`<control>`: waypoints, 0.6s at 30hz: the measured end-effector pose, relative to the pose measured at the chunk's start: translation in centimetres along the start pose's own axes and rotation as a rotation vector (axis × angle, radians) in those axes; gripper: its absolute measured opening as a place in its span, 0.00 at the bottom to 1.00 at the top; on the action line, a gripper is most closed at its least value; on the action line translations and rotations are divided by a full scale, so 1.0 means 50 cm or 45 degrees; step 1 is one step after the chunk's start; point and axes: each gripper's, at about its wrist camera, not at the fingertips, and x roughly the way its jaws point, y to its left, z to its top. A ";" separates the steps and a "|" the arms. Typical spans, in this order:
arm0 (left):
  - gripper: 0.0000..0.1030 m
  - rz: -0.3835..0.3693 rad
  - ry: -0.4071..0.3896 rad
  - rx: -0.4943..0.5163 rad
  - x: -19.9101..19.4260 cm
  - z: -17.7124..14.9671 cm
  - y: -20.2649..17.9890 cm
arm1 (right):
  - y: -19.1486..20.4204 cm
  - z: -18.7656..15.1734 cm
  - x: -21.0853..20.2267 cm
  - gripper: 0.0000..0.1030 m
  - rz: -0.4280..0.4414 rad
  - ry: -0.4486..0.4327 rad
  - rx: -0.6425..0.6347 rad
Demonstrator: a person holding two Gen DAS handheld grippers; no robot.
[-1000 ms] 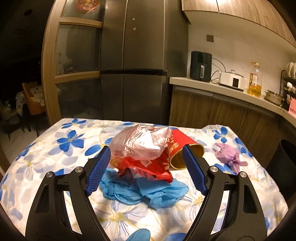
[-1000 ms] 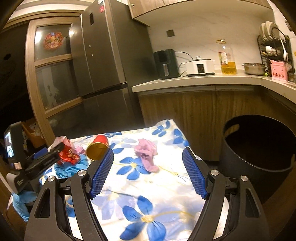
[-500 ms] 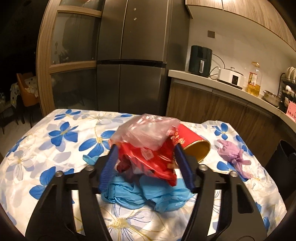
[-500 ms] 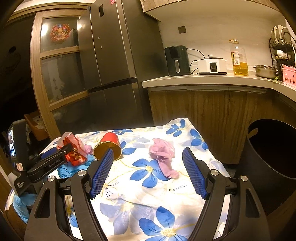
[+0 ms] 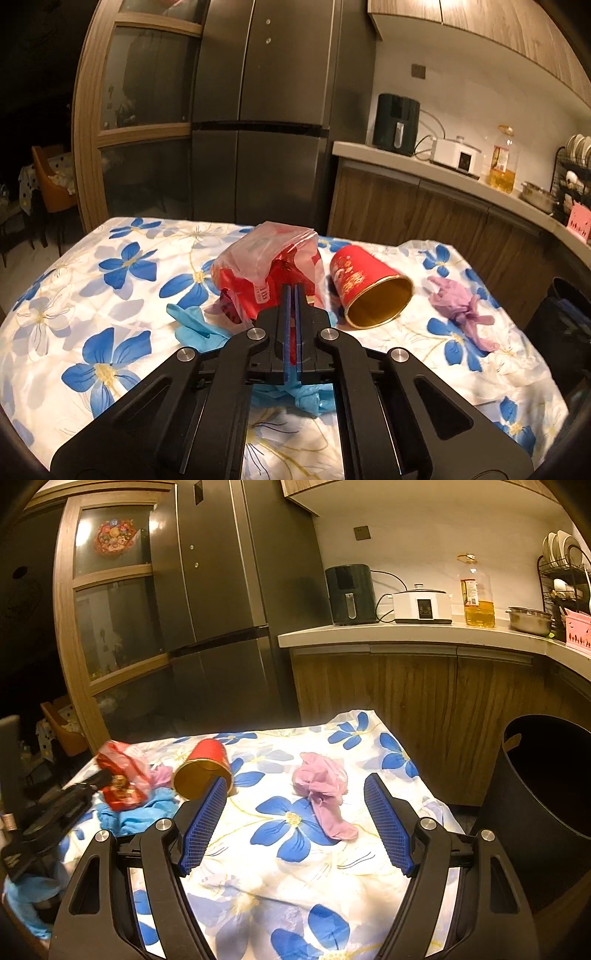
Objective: Collect trash
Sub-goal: 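Grasp the white-red plastic bag with the left tool, then grasp the pink glove with the right tool while the left tool holds the white-red bag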
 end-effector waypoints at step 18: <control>0.01 -0.105 -0.131 -0.059 -0.110 0.014 0.009 | -0.008 0.000 0.148 0.60 -0.125 0.057 -0.036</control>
